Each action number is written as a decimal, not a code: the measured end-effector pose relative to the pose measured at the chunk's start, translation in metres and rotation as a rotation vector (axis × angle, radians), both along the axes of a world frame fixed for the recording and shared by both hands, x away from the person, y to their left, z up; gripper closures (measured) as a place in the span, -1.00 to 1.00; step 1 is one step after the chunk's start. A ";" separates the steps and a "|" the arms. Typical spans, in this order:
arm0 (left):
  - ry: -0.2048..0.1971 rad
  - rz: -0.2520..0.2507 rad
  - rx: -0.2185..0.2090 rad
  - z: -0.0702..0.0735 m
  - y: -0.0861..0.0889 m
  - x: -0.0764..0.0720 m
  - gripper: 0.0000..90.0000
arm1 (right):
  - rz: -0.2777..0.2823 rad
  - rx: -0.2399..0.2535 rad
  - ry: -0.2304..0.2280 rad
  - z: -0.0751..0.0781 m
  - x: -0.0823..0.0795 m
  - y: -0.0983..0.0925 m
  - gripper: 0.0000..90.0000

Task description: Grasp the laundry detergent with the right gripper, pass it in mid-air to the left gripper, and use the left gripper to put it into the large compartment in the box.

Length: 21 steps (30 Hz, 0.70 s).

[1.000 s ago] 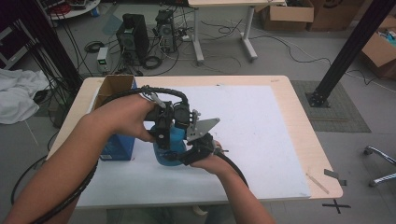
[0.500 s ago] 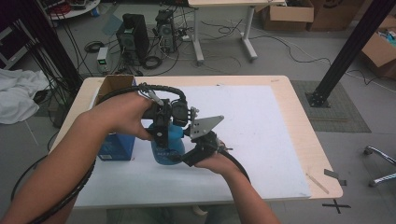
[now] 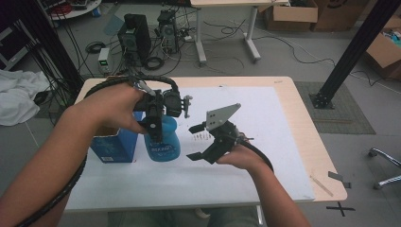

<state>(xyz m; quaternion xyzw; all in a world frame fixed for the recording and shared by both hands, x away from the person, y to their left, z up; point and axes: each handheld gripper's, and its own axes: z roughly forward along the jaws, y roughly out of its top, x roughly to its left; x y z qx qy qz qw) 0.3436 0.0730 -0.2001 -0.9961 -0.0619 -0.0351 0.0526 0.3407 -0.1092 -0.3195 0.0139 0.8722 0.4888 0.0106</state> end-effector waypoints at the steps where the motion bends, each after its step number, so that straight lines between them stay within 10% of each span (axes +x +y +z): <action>1: 0.000 0.000 0.000 0.000 0.000 0.000 -0.14 | 0.000 0.000 0.000 0.000 0.000 0.000 -0.71; 10: 0.004 0.157 -0.006 0.031 0.026 0.017 -0.14 | 0.015 -0.238 -0.016 0.026 -0.003 -0.014 -0.95; 14: 0.011 0.275 -0.020 0.047 0.041 0.026 -0.14 | 0.024 -0.409 -0.019 0.031 -0.004 -0.017 -1.00; 21: 0.017 0.521 -0.053 0.073 0.067 0.041 -0.14 | 0.042 -0.515 -0.001 0.032 -0.003 -0.026 -1.00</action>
